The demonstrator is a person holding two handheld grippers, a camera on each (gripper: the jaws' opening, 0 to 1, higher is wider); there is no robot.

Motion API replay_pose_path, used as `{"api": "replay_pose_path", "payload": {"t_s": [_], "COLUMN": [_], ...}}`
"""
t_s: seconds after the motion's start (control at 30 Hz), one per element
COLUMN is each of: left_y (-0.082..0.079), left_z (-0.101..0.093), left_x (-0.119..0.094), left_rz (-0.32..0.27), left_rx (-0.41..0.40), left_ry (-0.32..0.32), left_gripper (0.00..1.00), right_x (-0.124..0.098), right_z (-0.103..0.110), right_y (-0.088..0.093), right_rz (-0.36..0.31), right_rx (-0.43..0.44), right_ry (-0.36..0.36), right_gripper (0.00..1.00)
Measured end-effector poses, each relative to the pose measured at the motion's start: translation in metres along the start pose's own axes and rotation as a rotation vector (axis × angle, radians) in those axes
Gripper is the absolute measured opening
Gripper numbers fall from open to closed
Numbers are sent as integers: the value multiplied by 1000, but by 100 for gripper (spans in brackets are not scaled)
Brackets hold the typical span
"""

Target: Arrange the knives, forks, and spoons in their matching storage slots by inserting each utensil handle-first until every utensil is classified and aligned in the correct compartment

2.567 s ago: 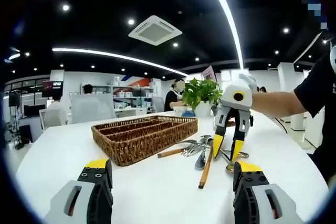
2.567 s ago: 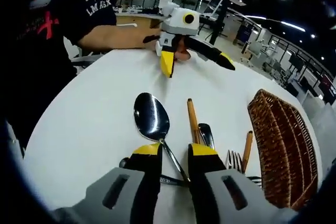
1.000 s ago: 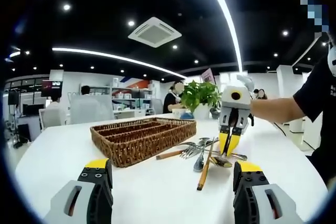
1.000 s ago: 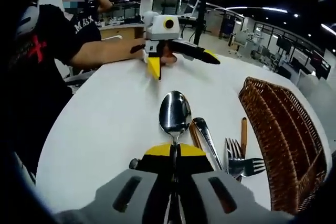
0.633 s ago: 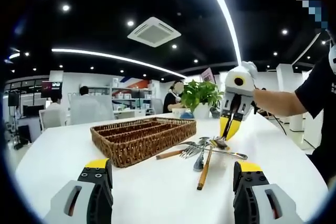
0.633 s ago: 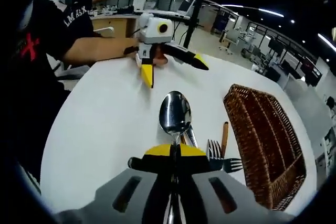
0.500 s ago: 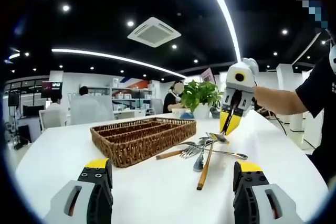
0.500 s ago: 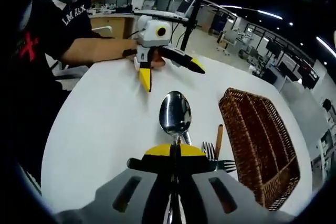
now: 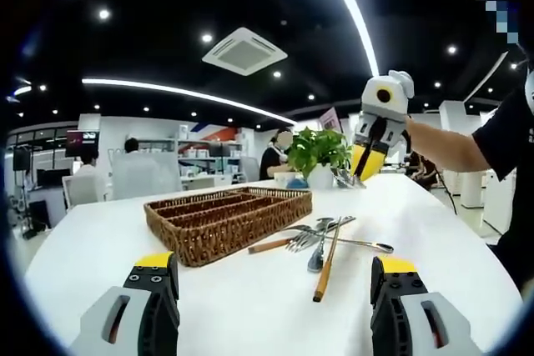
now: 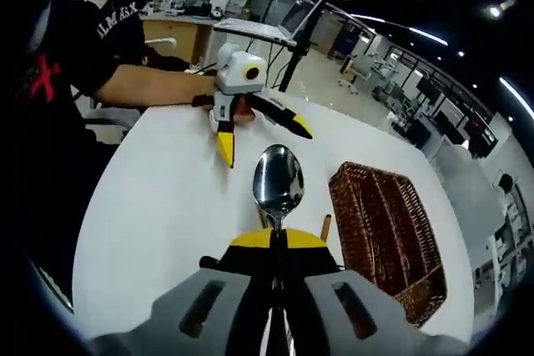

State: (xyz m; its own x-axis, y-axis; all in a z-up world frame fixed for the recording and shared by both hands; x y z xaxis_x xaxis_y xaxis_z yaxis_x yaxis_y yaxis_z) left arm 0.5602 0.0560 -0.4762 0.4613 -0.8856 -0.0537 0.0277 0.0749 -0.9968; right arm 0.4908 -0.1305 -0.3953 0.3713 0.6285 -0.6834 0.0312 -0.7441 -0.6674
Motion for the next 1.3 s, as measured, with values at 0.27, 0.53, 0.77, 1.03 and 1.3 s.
{"api": "replay_pose_path", "payload": {"t_s": [0.27,0.53,0.77,1.03,1.3], "left_y": [0,1,1,3,6], "left_z": [-2,-2,0,1,2], "left_x": [0,1,2,4,4], "left_rz": [-1,5,9,19,34], "left_rx": [-12,-8,-9,-6,5], "left_ry": [22,26,23,18,12], "left_gripper": [100,100,100,100,100], "right_x": [-9,-9,-12,-5,1], "right_z": [-6,-7,-16,-29,-46], "right_y": [-10,-10,-9,-8,-5], "right_rz": [-8,13,23,28,33], "right_rx": [-23,-48,-67,-84,-88], "right_ry": [28,23,42,50,47], "right_gripper": [0,0,0,0,0]}}
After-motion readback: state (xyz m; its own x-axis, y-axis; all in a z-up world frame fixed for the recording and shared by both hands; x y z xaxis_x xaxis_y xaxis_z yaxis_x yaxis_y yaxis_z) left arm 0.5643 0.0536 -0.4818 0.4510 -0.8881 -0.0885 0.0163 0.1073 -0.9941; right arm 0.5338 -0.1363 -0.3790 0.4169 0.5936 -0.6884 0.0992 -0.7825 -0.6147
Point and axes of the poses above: the point that each gripper's makers call its tool centre point, and the gripper's own axes: x roughly forward along the fingers, z roughly to its left, y roughly out of its underside, the point moved 5 cm from there along -x, roughly backward along the fingers, and after that the axes turned 6 degrees about -y, right-handed, at the moved point
